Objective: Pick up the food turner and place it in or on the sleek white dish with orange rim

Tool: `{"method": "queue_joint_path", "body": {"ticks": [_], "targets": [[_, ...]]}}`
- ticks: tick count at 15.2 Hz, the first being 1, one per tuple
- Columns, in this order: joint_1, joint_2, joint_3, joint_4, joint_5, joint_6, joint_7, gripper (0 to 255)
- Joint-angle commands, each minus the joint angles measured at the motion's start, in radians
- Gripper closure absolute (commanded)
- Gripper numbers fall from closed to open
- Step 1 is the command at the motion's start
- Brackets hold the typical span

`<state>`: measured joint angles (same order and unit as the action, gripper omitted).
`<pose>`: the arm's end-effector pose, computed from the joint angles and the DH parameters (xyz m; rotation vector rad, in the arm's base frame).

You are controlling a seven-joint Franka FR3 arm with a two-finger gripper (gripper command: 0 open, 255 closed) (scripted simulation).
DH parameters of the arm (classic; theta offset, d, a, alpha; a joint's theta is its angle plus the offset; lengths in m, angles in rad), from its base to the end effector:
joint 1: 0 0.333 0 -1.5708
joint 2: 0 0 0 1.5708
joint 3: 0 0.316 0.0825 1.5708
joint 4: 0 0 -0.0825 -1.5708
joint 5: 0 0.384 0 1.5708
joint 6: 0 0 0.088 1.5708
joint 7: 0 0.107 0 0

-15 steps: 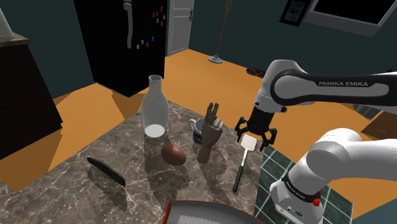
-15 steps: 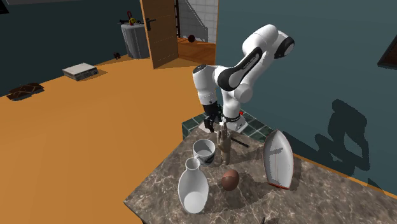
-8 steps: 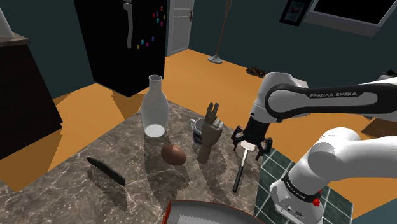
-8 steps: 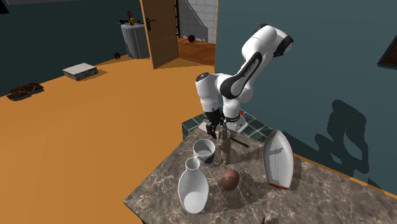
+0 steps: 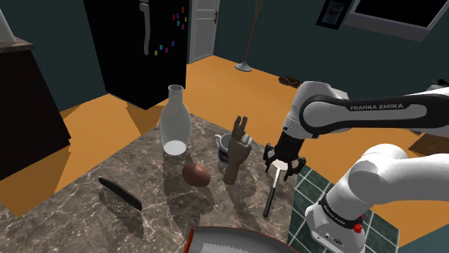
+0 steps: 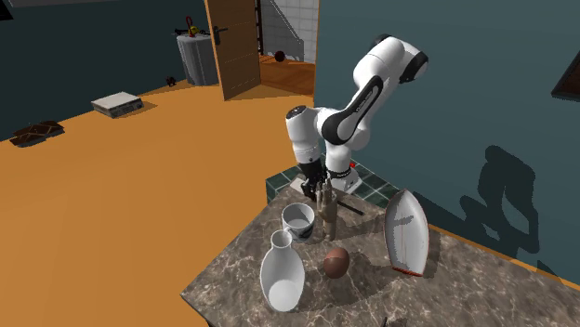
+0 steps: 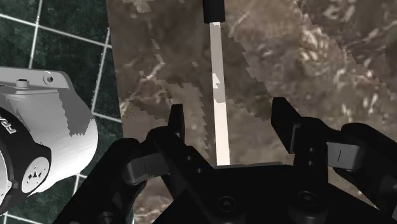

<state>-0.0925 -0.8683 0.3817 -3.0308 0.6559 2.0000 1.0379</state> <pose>0.2446 0.0765 0.3250 -2.4172 1.7105 0.4098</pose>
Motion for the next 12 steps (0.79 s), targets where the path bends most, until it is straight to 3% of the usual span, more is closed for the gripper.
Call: {"method": "queue_joint_path", "body": {"ticks": [1,8,12], "targets": [[0.0,0.002,0.001,-0.005,-0.003,-0.011,0.0,255],[-0.009,0.035,0.005,0.021,-0.007,-0.002,0.001,255],[-0.006,-0.036,-0.018,0.018,-0.031,-0.068,0.019,255]]}}
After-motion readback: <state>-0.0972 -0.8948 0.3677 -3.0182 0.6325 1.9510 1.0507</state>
